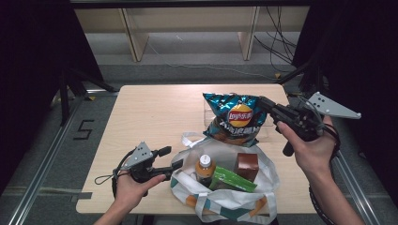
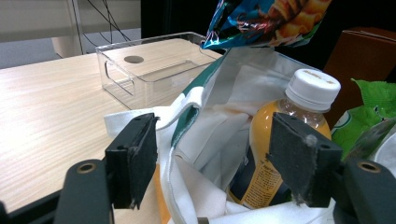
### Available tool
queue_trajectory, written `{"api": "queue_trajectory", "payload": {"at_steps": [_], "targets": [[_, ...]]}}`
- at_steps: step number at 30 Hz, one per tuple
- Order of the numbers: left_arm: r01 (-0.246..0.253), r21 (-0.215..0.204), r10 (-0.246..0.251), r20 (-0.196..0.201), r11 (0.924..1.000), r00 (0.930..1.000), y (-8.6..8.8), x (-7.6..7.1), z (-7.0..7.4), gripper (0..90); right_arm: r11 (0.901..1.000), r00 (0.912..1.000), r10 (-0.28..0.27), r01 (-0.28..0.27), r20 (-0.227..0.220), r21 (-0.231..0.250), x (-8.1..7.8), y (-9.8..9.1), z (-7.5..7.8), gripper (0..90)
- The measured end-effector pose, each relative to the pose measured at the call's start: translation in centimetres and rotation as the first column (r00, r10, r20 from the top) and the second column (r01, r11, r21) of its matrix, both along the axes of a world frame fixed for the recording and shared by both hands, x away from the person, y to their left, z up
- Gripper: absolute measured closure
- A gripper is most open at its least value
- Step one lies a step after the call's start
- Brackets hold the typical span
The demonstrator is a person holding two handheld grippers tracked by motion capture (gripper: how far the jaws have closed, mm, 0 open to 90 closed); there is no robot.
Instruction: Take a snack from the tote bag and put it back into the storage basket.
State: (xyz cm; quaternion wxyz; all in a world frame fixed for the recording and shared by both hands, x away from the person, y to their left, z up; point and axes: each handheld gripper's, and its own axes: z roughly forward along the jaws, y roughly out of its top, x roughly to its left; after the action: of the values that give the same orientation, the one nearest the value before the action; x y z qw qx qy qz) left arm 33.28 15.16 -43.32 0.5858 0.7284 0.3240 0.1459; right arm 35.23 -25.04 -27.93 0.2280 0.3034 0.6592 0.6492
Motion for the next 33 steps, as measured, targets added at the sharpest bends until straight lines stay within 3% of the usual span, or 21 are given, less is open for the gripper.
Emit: {"api": "queue_trajectory", "payload": {"at_steps": [2, 3, 4, 7, 8, 12, 14, 15, 19, 20, 31, 33], "targets": [[0.001, -0.004, -0.001, 0.000, 1.0000, 1.0000, 0.0, 0.0, 0.0, 31.9, 1.0000, 0.9999, 0.004, -0.003, 0.016, -0.008, 0.0, -0.1, 0.2, 90.0], [-0.005, 0.005, 0.005, -0.002, 1.0000, 1.0000, 0.0, 0.0, 0.1, 31.9, 0.9999, 1.0000, -0.006, 0.006, -0.007, 0.009, -0.1, -0.1, 0.4, 90.0], [-0.004, 0.003, 0.004, -0.001, 1.0000, 1.0000, 0.0, 0.0, 0.1, 31.9, 1.0000, 0.9999, -0.004, 0.004, 0.016, 0.002, 0.0, -0.2, 0.5, 90.0], [-0.006, 0.002, 0.006, -0.002, 1.0000, 1.0000, 0.0, 0.0, 0.0, 31.9, 0.9999, 0.9999, -0.007, 0.007, 0.010, 0.011, -0.2, -0.2, 0.9, 90.0], [0.001, -0.006, -0.001, 0.002, 1.0000, 1.0000, 0.0, 0.0, 0.0, 31.9, 0.9999, 0.9991, -0.012, 0.012, 0.040, -0.003, 0.0, -0.3, 1.0, 90.0], [0.000, -0.006, 0.000, 0.002, 1.0000, 1.0000, 0.0, 0.0, 0.0, 32.0, 0.9997, 0.9993, -0.024, 0.024, 0.029, 0.002, 0.0, -0.5, 1.3, 90.0], [-0.002, 0.001, 0.002, 0.001, 1.0000, 1.0000, 0.1, 0.1, 0.0, 31.9, 0.9995, 0.9982, -0.032, 0.032, 0.051, 0.007, 0.1, -0.6, 1.4, 90.0], [-0.005, 0.004, 0.005, 0.000, 1.0000, 1.0000, 0.1, 0.0, 0.0, 32.0, 0.9991, 0.9991, -0.037, 0.037, 0.022, 0.021, 0.0, -0.6, 1.4, 90.0], [-0.013, -0.004, 0.013, -0.011, 0.9999, 0.9999, 0.1, 0.0, 0.0, 32.0, 0.9991, 0.9978, -0.043, 0.043, 0.049, 0.004, 0.3, -0.9, 1.5, 90.0], [-0.013, -0.006, 0.013, -0.010, 0.9999, 0.9999, 0.1, 0.0, 0.0, 31.9, 0.9988, 0.9984, -0.048, 0.047, 0.031, 0.010, 0.2, -0.9, 1.5, 90.0], [-0.015, -0.006, 0.015, -0.001, 0.9999, 0.9999, 0.2, 0.0, 0.0, 32.0, 0.9957, 0.9946, -0.091, 0.090, 0.051, 0.021, 0.7, -1.5, 1.7, 90.0], [-0.015, -0.006, 0.015, -0.001, 0.9999, 0.9999, 0.2, 0.0, 0.0, 32.0, 0.9951, 0.9946, -0.096, 0.095, 0.038, 0.027, 0.7, -1.5, 1.8, 90.0]]}}
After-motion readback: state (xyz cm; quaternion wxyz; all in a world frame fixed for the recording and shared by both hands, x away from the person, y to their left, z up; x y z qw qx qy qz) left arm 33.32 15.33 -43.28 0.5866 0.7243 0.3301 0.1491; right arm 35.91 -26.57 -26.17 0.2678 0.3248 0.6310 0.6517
